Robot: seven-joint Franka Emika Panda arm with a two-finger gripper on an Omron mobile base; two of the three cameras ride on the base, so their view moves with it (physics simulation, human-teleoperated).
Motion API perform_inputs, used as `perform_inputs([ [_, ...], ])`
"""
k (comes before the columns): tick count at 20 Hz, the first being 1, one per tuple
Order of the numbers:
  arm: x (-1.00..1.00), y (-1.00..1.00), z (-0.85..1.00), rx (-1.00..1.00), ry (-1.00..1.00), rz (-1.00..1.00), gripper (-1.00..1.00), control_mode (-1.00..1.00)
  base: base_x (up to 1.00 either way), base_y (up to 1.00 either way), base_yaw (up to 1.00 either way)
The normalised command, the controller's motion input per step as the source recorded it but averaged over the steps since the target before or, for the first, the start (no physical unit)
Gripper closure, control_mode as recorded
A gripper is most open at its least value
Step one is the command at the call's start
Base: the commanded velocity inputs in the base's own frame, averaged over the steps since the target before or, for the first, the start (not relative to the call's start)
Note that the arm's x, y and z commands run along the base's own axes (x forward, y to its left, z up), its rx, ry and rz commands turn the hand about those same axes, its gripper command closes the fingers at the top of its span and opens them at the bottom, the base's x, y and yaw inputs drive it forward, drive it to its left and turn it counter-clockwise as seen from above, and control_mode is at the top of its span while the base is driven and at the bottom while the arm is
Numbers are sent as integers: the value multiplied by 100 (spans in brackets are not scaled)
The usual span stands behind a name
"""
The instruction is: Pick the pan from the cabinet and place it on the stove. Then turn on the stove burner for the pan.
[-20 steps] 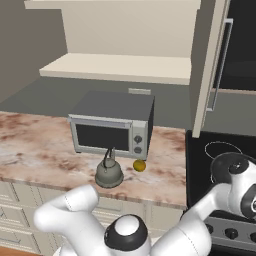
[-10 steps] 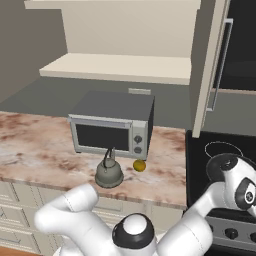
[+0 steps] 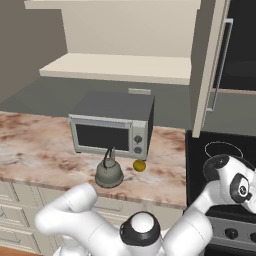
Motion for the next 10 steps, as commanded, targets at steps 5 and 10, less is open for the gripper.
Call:
perform_inputs([
  [5, 37, 0, -19, -3, 3, 1, 100, -100, 0, 0, 0],
  [10, 36, 0, -20, -4, 4, 1, 100, -100, 0, 0, 0],
])
